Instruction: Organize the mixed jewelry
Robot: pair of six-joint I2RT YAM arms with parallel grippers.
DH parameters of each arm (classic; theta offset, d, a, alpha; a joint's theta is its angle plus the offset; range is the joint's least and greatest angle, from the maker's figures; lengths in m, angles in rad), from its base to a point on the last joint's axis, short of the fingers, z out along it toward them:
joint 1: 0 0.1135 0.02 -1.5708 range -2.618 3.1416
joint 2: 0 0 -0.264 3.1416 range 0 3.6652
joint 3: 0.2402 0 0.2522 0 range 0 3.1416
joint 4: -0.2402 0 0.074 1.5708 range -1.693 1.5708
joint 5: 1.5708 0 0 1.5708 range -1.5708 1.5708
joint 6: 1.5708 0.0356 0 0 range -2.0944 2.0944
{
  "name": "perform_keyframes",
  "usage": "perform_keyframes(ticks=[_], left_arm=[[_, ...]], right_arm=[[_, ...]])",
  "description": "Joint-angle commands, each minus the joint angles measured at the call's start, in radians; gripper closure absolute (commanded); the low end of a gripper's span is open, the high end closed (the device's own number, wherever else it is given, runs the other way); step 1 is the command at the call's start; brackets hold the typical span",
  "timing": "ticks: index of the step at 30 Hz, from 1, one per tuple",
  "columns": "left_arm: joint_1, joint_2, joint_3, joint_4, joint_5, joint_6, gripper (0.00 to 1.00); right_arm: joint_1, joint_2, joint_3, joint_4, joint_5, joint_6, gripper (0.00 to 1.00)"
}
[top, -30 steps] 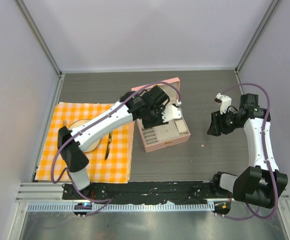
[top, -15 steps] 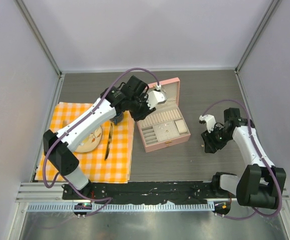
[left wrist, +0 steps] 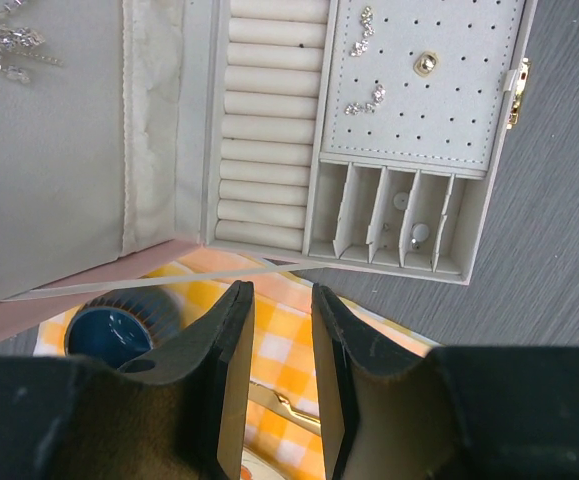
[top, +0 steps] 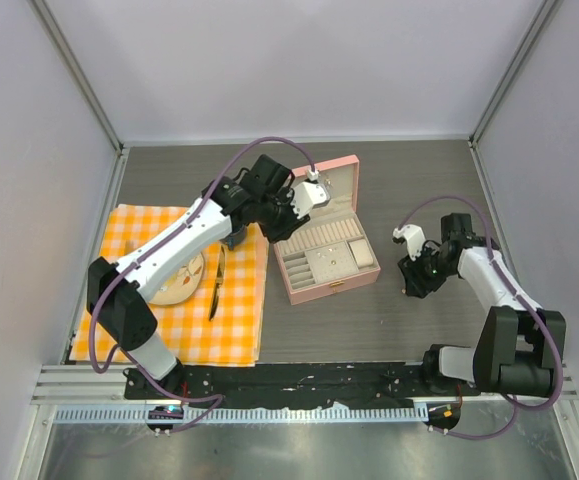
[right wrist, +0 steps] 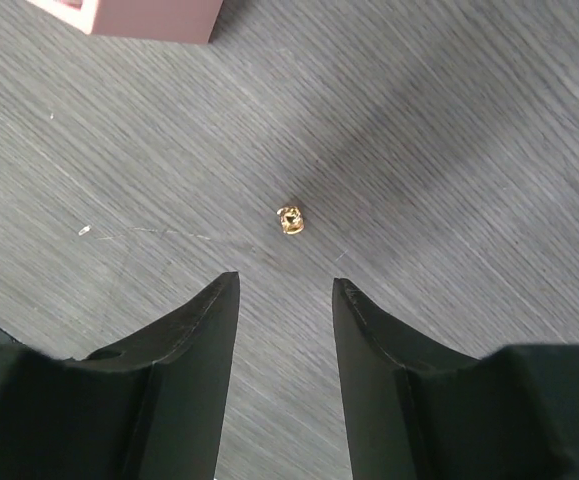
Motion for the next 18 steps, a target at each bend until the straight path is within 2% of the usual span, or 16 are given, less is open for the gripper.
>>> perform_keyframes(ticks=[1, 18], left_arm=[[0.012, -0.037, -0.005, 0.056, 0.027, -0.012, 0.67], [0.029, -0.031, -0.025, 0.064, 0.044, -0.013, 0.67]], right_arm=[[0.013, 0.019, 0.009, 0.067, -0.034, -0.004, 0.52], [0.102, 0.06, -0.014, 0.145, 0.033, 0.063, 0.6]])
